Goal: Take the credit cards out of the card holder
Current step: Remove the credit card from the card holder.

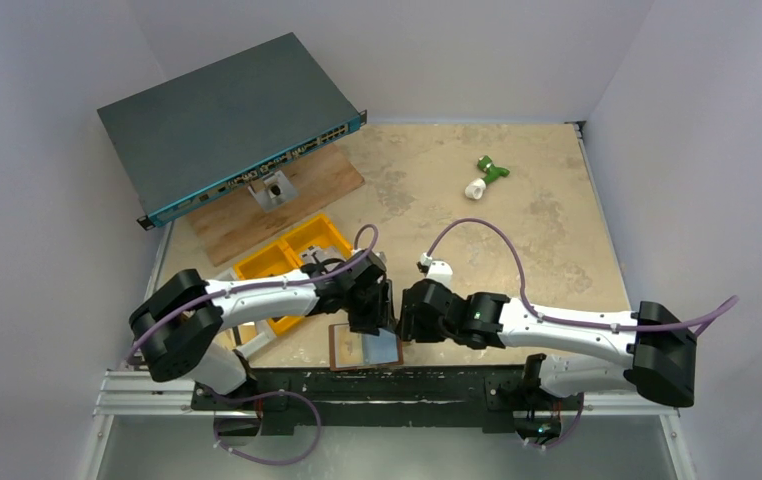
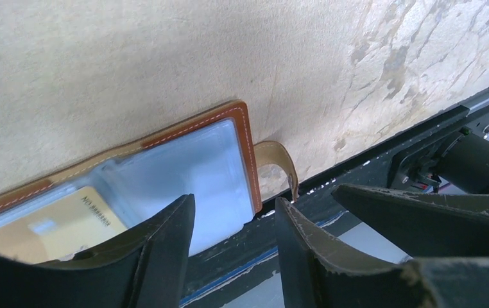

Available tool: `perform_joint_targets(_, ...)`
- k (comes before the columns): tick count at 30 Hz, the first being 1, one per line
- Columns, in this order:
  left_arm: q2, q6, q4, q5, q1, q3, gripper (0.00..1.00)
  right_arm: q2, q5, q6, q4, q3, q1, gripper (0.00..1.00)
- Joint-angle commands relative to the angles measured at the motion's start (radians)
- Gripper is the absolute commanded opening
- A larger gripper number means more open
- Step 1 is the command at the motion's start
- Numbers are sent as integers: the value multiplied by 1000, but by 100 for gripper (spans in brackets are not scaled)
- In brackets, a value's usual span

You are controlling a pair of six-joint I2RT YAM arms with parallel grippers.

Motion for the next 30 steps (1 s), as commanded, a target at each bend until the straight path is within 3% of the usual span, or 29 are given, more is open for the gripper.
perform_joint_targets(1, -112, 50, -88, -79, -2, 61, 49, 7, 2, 0, 57, 13, -5, 43)
perform_joint_targets(9, -375, 65, -337, -248, 46, -47, 50, 125, -162, -39, 296, 54, -4, 42)
perform_joint_targets(14, -497, 37, -346, -242, 85, -172, 36, 255, -278, -26, 446, 70, -2, 40)
perform_joint_targets(23, -471, 26, -259, -202, 98, -226, 20, 376, -336, -12, 525, 77, -3, 36)
perform_joint_targets(30, -417, 29, -195, -163, 99, -239, 14, 392, -333, 9, 548, 36, -19, 34)
